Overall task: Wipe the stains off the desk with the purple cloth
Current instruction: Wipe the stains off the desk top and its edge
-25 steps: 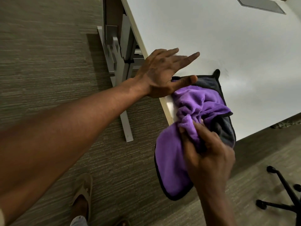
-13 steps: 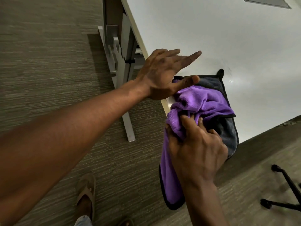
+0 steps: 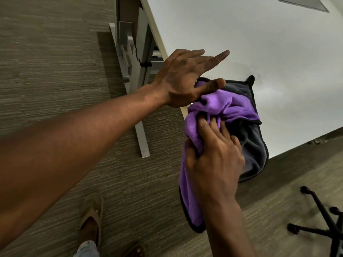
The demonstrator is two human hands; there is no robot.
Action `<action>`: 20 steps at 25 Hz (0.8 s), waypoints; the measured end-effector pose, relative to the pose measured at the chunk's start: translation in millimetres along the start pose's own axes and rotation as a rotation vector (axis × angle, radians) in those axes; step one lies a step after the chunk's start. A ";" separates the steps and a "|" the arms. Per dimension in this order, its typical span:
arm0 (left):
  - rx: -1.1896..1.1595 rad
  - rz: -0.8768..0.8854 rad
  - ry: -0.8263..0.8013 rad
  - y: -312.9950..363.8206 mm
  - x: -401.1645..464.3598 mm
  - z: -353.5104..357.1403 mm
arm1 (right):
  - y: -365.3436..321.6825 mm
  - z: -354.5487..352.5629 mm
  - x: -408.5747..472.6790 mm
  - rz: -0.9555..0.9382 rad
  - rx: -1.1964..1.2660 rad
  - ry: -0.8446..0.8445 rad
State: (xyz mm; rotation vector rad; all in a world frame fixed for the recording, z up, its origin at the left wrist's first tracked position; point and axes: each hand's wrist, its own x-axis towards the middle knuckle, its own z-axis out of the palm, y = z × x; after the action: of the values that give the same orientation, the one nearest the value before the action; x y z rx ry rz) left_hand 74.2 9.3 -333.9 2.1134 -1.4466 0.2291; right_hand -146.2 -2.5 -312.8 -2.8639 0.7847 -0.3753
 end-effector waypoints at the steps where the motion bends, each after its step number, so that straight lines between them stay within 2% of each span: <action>1: -0.003 0.010 0.005 0.1 0.3 0.6 | -3.8 -0.6 4.6 0.000 -0.018 -0.008; 5: -0.019 0.039 0.038 0.5 1.5 -2.6 | -0.2 -5.9 -4.5 -0.138 0.100 0.120; 7: -0.026 0.027 0.042 0.0 0.3 -4.9 | 16.8 -9.8 -18.2 -0.251 0.203 0.116; 9: -0.027 0.017 0.026 0.0 -1.5 -3.2 | 36.5 -18.1 -23.1 -0.370 0.219 -0.007; 12: -0.039 0.007 -0.005 1.1 0.6 -1.0 | 50.9 -26.9 0.0 -0.546 0.055 -0.208; 14: -0.032 0.014 -0.024 1.7 2.1 -2.4 | 46.0 -27.3 20.5 -0.597 -0.059 -0.318; 20: -0.049 -0.025 -0.091 4.4 3.9 -12.1 | 45.0 -32.6 18.1 -0.697 -0.086 -0.411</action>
State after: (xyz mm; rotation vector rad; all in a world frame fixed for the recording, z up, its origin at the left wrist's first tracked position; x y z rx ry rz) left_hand 73.8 11.6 -320.7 2.1249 -1.4619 0.0881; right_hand -161.8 -52.7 -287.2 -3.0458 -0.2856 0.1894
